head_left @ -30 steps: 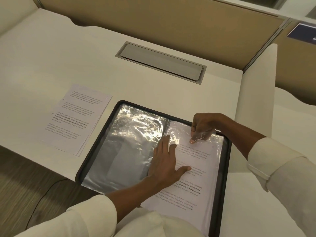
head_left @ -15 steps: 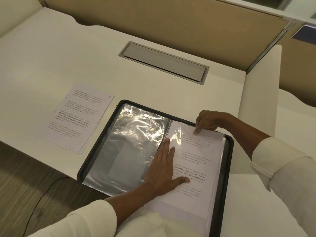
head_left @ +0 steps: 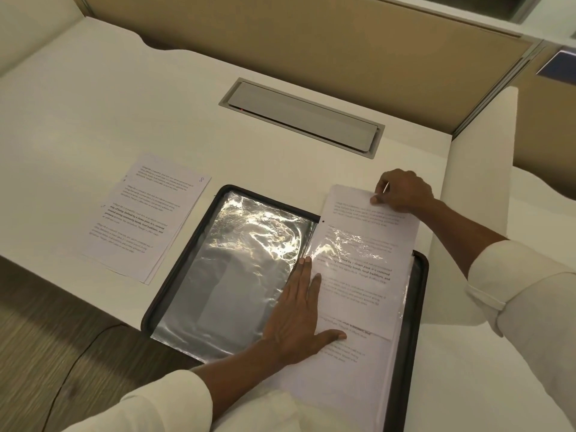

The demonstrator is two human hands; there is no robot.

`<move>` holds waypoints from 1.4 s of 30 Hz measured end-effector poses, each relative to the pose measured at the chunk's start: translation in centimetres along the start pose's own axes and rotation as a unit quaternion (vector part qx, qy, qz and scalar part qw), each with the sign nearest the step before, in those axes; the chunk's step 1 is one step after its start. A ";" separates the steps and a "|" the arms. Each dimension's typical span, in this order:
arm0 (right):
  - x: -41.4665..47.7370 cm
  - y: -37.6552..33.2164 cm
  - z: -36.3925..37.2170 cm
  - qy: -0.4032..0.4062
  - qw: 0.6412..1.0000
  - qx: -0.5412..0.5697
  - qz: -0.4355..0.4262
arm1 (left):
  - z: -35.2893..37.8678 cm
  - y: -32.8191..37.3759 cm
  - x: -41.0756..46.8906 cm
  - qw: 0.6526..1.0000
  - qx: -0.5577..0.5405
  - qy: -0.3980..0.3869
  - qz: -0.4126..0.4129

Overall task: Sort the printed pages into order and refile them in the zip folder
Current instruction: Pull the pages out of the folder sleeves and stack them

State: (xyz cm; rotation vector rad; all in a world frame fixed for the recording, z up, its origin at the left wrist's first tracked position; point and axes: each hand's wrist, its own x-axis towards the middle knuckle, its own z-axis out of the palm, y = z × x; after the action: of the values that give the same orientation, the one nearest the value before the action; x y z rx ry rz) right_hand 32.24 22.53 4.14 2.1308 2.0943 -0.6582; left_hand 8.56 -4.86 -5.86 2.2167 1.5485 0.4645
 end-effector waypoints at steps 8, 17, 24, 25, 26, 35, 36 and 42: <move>-0.2 -0.4 -5.3 0.161 0.986 0.019 -0.022 | -0.1 0.0 -0.1 1.000 0.022 -0.020 -0.003; -3.9 -2.8 -12.0 0.285 0.945 0.037 -0.156 | 0.1 0.1 0.2 0.999 0.029 -0.018 -0.009; -7.6 -5.3 -14.3 0.332 0.900 0.014 -0.283 | -3.7 0.8 3.8 0.989 -0.094 -0.005 -0.116; -8.2 -5.7 -14.7 0.337 0.894 0.006 -0.296 | -4.6 0.7 4.4 0.983 -0.125 0.016 -0.135; -8.8 -6.1 -15.1 0.339 0.890 0.000 -0.305 | -5.5 0.6 5.0 0.976 -0.149 0.040 -0.155; -13.4 -11.3 -16.8 0.284 0.892 -0.054 -0.347 | -21.6 0.6 10.1 0.891 -0.343 0.266 -0.133; -13.7 -12.0 -16.8 0.278 0.893 -0.055 -0.349 | -23.2 0.6 10.2 0.880 -0.360 0.284 -0.119; -14.0 -15.8 -15.8 0.246 0.900 -0.019 -0.359 | -27.8 -1.1 9.0 0.851 -0.404 0.319 -0.105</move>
State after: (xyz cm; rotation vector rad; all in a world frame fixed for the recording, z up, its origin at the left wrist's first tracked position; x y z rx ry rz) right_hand 21.18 15.94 27.13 1.5605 3.1696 -0.0877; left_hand -2.74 7.61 18.11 1.2651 1.4385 1.5605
